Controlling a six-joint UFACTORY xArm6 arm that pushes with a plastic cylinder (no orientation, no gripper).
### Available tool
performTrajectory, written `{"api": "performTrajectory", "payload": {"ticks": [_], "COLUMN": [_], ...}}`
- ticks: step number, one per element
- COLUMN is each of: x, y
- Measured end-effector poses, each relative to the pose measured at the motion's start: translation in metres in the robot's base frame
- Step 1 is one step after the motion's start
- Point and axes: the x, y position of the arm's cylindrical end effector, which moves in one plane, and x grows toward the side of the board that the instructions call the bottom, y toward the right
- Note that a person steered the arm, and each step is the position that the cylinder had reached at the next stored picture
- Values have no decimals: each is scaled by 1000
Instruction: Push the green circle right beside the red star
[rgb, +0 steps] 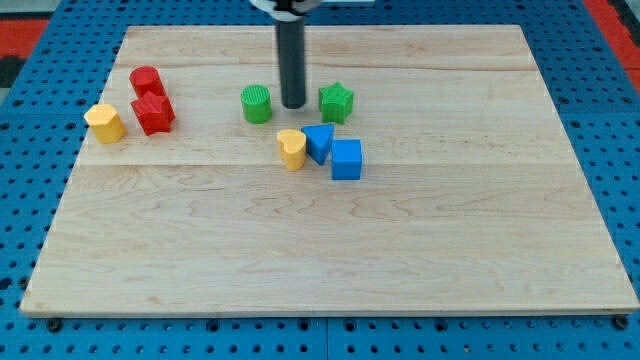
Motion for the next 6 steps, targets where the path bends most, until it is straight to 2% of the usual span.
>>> {"api": "performTrajectory", "payload": {"ticks": [1,2,3,4,5,6], "x": [1,-5,-43,-105,-62,13], "y": [-63,-92,-42,26,119,133]}}
